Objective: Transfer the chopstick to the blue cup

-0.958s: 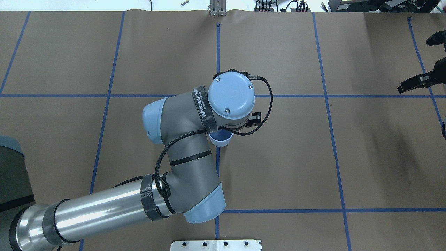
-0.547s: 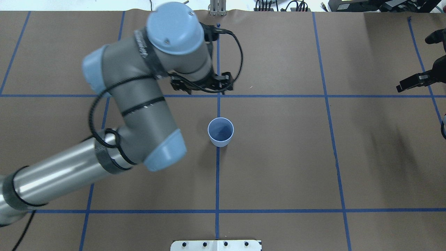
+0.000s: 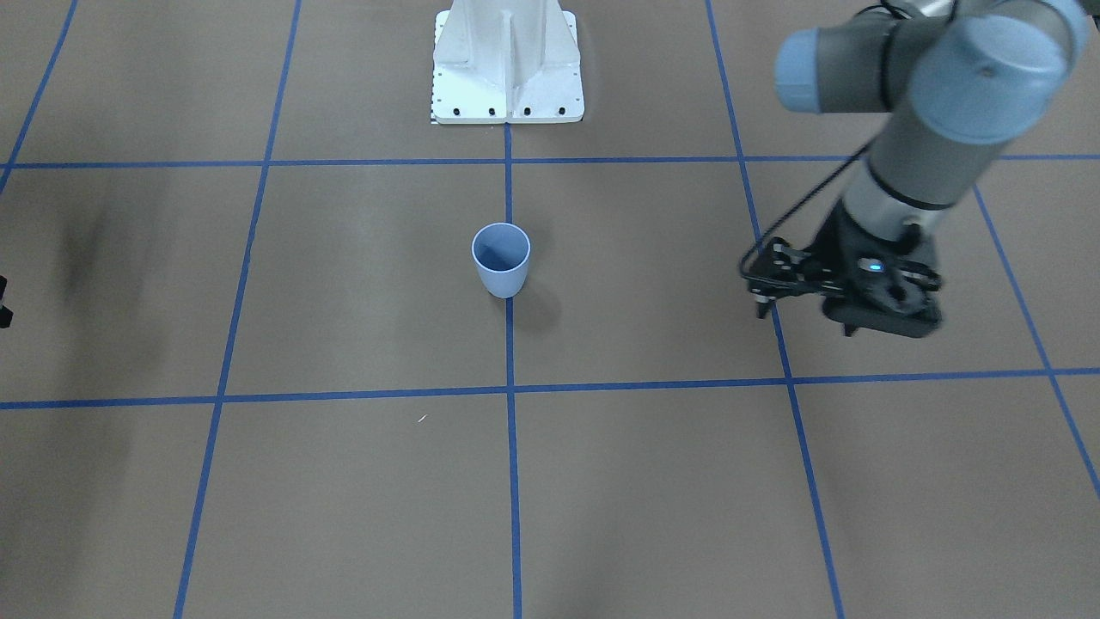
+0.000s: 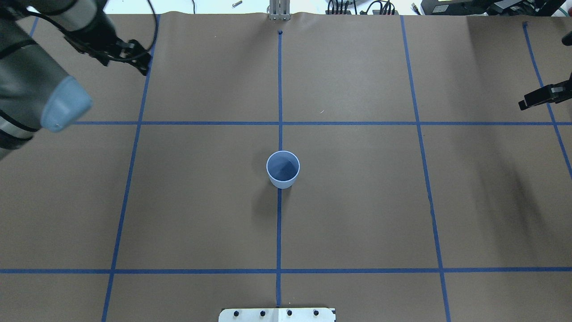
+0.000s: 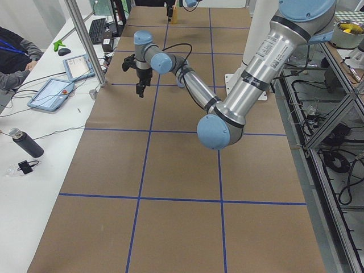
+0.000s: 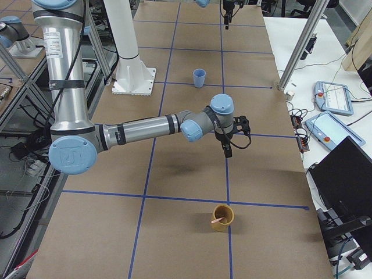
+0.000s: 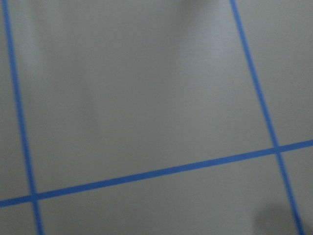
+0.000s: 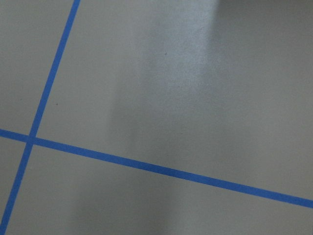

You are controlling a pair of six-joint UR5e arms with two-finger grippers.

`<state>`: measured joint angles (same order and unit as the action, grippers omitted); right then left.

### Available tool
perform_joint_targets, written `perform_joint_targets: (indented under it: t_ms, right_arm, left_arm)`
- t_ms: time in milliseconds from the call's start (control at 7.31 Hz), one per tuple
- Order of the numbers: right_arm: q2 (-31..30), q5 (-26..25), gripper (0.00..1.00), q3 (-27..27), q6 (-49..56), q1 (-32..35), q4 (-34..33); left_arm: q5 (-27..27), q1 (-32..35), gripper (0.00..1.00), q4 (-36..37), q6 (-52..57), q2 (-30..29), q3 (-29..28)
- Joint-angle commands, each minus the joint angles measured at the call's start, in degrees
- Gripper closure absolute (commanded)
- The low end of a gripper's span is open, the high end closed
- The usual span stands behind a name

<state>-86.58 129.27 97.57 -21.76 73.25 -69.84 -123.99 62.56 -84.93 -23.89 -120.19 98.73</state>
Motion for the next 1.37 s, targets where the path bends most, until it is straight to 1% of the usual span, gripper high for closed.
perform_joint_targets:
  t_ms: [0, 137, 274, 411, 547, 684, 821, 958, 1095, 1232]
  right_arm:
    - [-1.4, 3.1, 0.00, 0.1, 6.7, 6.2, -0.4]
    - [-3.0, 4.0, 0.00, 0.0, 11.4, 8.8, -0.4]
    - [-4.2, 4.1, 0.00, 0.0, 20.0, 12.4, -3.1]
    - [-3.9, 3.7, 0.00, -0.2, 34.5, 16.4, -10.0]
    - [-2.0, 1.9, 0.00, -0.6, 46.8, 18.2, -16.1]
    - [-0.8, -1.8, 0.00, -1.4, 54.0, 18.3, -19.0]
    - [0.2, -2.7, 0.00, -5.2, 59.6, 18.4, -18.8]
    - [2.7, -2.7, 0.00, -11.5, 66.1, 18.4, -18.4]
    - [4.7, -2.7, 0.00, -16.7, 69.4, 18.4, -18.2]
    - [4.4, -4.4, 0.01, -18.9, 70.4, 18.2, -18.1]
  left_arm:
    - [-4.1, 11.9, 0.01, -0.1, 20.1, 7.1, -4.4]
    - [-6.8, 17.5, 0.01, -0.1, 30.5, 9.3, -8.3]
    - [-8.4, 22.8, 0.01, -0.1, 39.2, 10.7, -12.6]
    - [-9.5, 27.1, 0.01, -0.8, 46.4, 13.9, -15.6]
    - [-9.7, 30.6, 0.01, -0.8, 49.4, 17.4, -16.0]
    - [-9.5, 32.6, 0.01, -3.5, 50.8, 21.4, -16.0]
    - [-9.3, 32.7, 0.01, -7.5, 51.4, 24.6, -15.8]
    - [-9.3, 32.7, 0.01, -9.5, 50.8, 24.9, -16.0]
    - [-9.3, 32.7, 0.01, -9.5, 50.8, 24.9, -16.0]
    - [-9.3, 32.7, 0.01, -9.5, 50.7, 24.9, -16.0]
